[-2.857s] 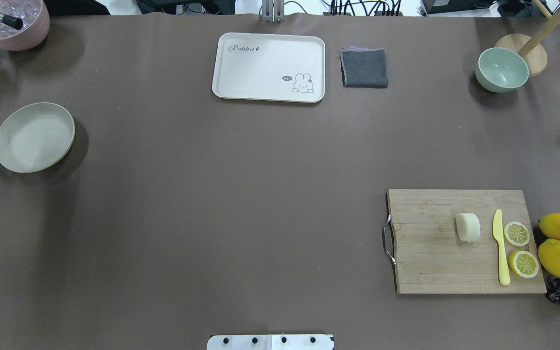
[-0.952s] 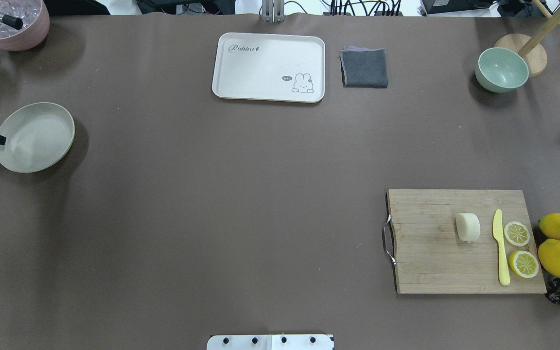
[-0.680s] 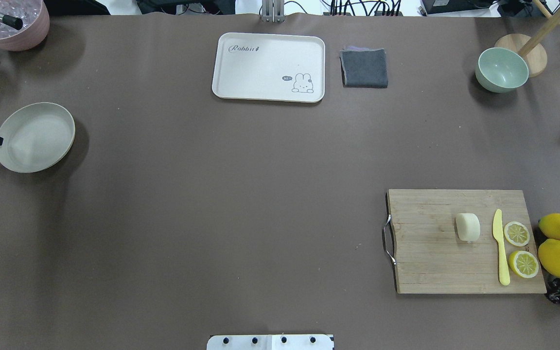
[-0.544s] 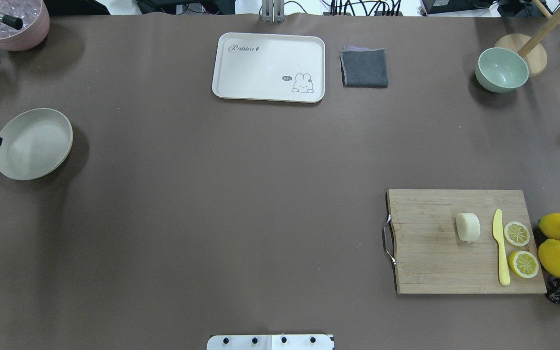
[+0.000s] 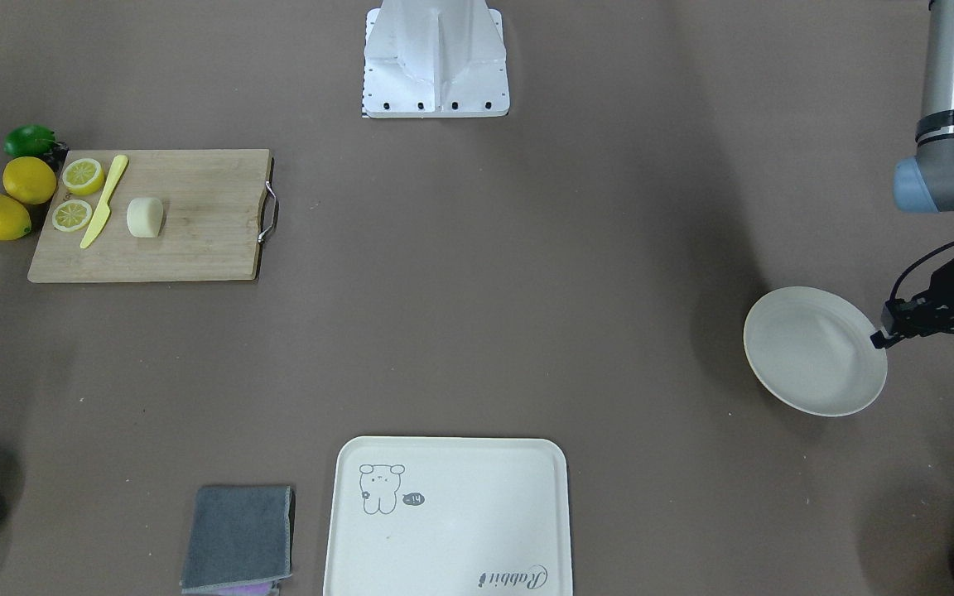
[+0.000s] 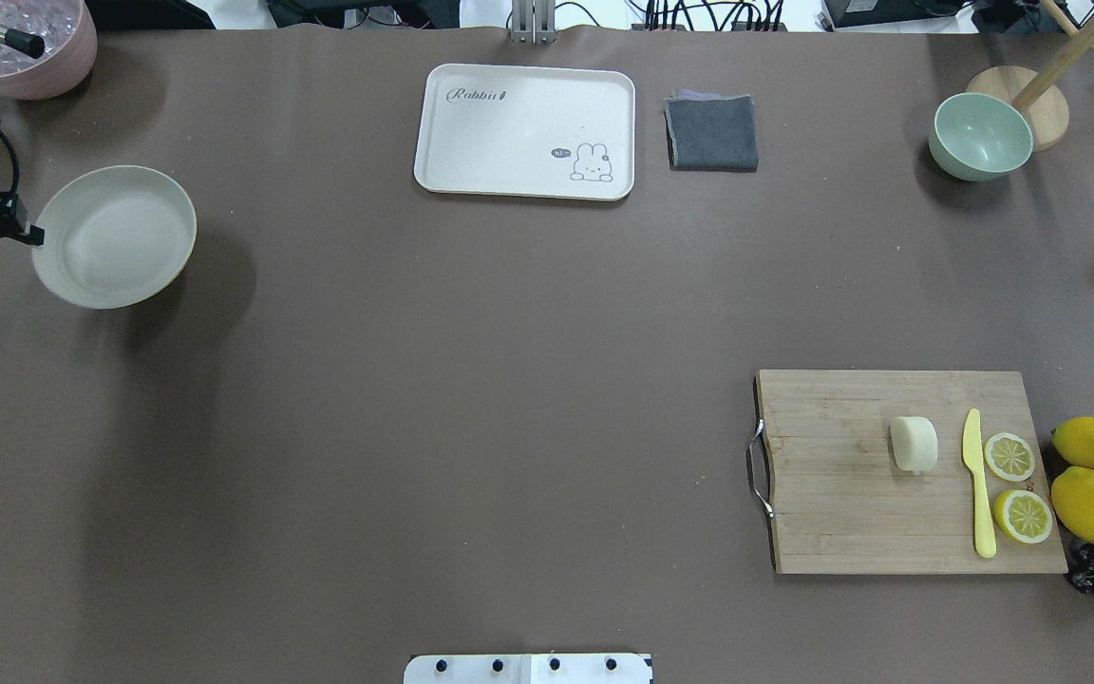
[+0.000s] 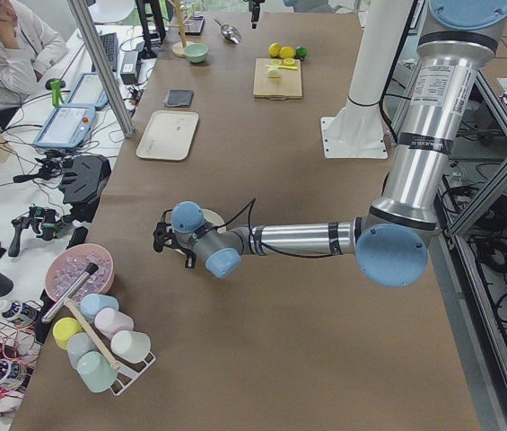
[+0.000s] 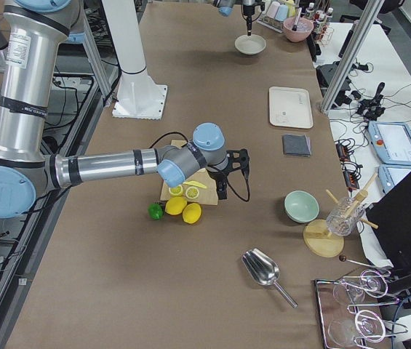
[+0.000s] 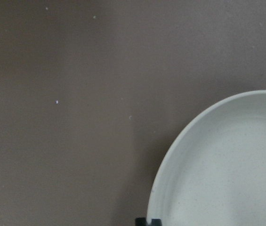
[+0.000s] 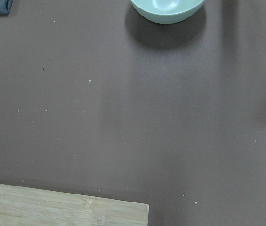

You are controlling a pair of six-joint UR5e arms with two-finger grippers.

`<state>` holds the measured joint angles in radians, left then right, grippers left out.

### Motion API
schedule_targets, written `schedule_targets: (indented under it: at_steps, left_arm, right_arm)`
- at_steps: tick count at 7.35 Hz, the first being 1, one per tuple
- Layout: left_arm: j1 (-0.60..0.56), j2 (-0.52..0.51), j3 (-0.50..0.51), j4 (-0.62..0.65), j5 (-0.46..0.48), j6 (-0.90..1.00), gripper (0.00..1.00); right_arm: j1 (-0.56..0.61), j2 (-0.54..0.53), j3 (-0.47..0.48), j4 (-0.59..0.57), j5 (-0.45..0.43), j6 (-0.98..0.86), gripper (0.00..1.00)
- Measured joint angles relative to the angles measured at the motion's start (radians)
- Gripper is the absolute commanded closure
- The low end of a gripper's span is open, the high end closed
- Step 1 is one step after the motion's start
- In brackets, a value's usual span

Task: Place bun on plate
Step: 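Grip the beige plate rim with the left gripper and drag it to mid-table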

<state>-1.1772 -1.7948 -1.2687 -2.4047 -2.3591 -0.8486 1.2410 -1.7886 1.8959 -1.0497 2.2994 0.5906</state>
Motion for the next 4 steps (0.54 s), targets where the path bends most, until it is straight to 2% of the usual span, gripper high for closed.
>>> schedule_targets:
  at_steps: [2,4]
  left_arm:
    - [0.087,-0.058,-0.098,0.004,0.005,-0.220,1.00]
    - [0.212,-0.135,-0.176,0.010,0.050,-0.418,1.00]
  right_arm:
    - [0.000,0.000,0.000,0.000,0.000,0.002,0.00]
    - [0.000,0.004,0.001,0.000,-0.001,0.018,0.00]
